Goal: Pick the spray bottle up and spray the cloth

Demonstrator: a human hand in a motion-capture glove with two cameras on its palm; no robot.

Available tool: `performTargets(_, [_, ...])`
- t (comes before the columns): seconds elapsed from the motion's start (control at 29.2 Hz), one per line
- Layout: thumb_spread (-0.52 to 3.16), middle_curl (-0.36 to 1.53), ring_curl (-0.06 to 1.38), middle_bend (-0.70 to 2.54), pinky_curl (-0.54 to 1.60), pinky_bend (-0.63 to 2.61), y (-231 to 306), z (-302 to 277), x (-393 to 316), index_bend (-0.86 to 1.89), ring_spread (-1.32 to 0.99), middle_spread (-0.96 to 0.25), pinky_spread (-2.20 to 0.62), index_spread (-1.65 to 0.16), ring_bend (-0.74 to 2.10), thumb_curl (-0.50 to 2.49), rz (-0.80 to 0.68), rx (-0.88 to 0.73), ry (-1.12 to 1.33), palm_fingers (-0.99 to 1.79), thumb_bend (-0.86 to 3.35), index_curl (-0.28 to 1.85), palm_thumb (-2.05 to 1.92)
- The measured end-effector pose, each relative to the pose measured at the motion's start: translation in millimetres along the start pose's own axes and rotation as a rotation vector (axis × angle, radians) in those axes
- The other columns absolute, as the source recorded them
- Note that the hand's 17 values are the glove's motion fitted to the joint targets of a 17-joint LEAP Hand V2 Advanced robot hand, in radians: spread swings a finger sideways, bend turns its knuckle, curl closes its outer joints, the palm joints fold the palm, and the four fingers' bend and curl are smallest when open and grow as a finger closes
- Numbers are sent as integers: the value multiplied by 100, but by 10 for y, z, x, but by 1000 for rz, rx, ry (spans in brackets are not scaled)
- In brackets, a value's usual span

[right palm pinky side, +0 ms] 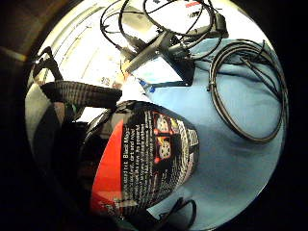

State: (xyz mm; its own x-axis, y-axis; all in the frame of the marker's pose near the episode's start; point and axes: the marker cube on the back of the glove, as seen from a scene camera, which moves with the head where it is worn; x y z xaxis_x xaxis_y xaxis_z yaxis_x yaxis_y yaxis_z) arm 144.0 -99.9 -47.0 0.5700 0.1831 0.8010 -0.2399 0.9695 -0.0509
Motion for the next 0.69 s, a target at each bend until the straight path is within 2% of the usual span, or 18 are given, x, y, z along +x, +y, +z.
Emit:
performTargets(0.34, [48,56,50,62,42,35,108,-65,-226,37,-23,-19,-26,-27,65,64,54,-128,3,131,1,53,99])
performTargets(0.48, [46,57,50,63,43,36,195,-61,-683,36,-22,-19,-26,-26,65,66,183,-337,138,130,0,54,101])
performTargets(0.69, [46,58,51,64,44,37,225,237,-1075,34,-22,-19,-25,-27,66,70,469,-710,351,128,-1,56,102])
